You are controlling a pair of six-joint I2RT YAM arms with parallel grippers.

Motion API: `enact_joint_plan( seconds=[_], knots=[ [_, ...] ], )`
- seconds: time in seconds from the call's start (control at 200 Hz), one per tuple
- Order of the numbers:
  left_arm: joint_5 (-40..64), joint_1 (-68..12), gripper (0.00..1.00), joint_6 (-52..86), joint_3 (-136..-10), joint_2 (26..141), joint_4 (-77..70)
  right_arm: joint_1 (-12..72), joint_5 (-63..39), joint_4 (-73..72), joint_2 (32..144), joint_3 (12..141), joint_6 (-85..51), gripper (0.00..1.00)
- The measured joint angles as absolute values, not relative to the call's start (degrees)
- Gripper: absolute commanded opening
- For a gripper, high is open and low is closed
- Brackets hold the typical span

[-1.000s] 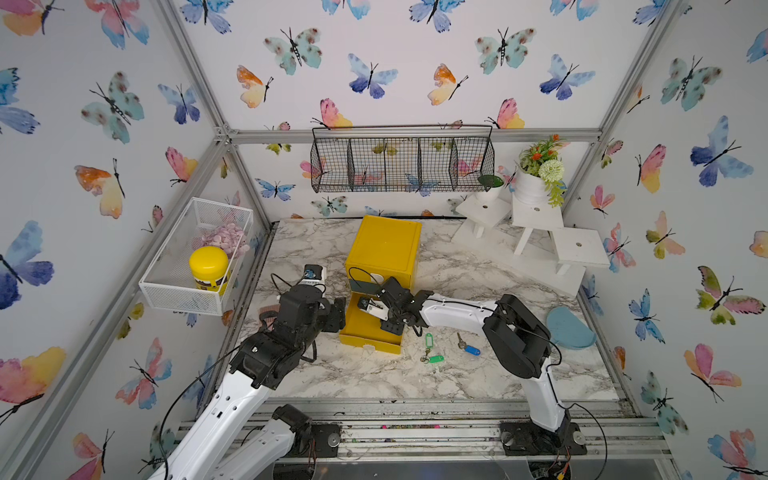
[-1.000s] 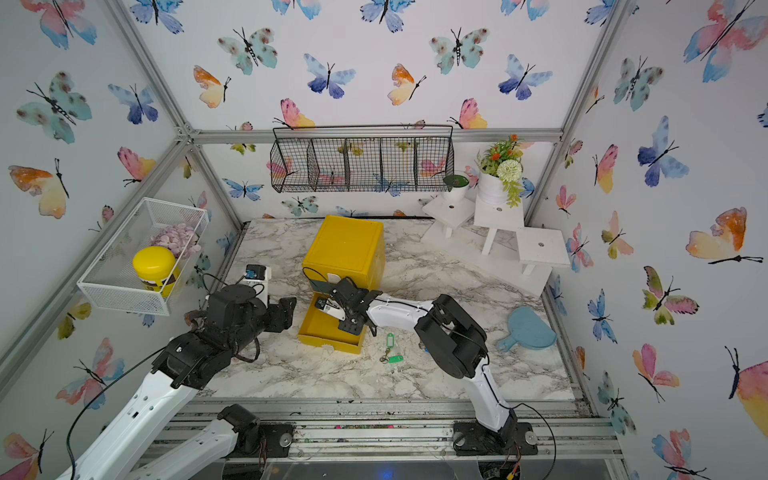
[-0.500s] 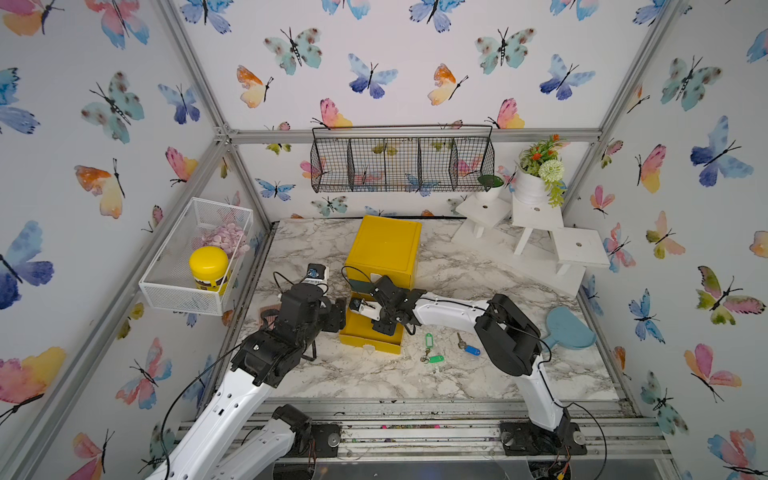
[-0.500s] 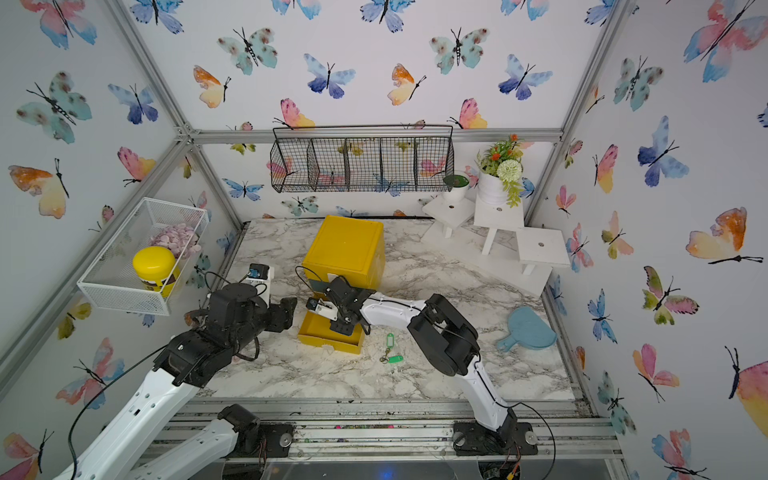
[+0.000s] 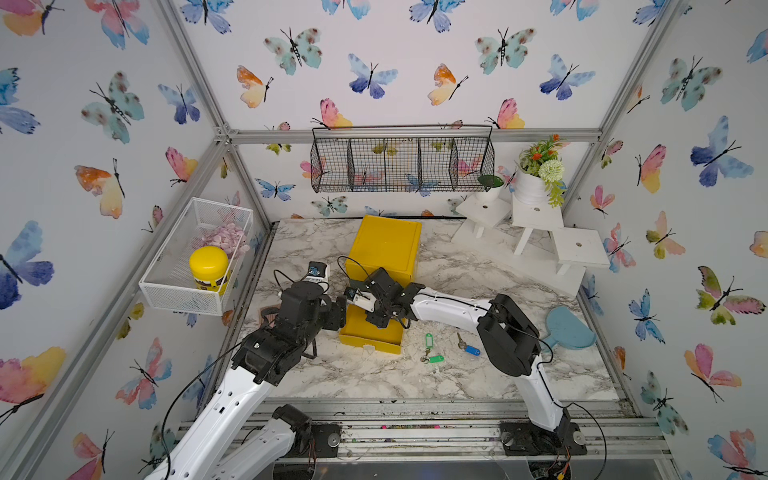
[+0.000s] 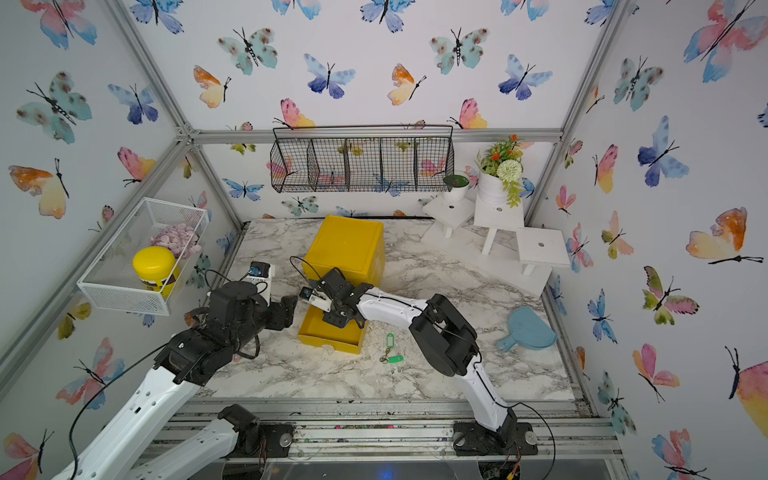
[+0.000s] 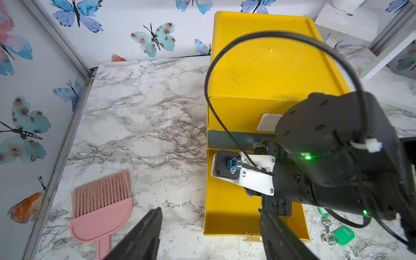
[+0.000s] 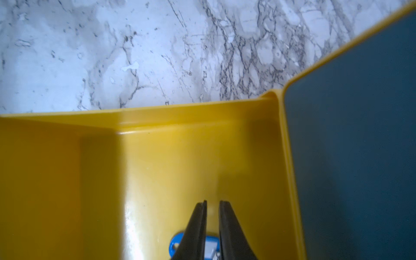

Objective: Take the keys out of the drawer
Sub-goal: Pick up the key from the drawer.

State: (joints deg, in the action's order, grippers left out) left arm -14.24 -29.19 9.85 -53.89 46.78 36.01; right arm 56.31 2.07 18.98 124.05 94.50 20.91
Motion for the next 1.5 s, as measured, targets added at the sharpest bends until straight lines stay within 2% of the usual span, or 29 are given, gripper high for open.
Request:
enact_joint_plan(
  seconds=[0.27,0.866,1.502],
  knots=[
    [-14.24,-29.19,0.74,9.85,-53.89,46.57,35.92,56.31,8.97,20.29,121.99,88.77,19.03,0.16],
    [-14.26,-28.99,0.74,9.87,-53.89,45.10,35.92,56.31,10.31,21.43,123.52,90.17,16.71,0.26],
    [-14.24,-28.97,0.74,9.91,-53.87,43.75,36.18,56.42,11.73,23.11,124.51,94.80,13.89,0.49]
  ],
)
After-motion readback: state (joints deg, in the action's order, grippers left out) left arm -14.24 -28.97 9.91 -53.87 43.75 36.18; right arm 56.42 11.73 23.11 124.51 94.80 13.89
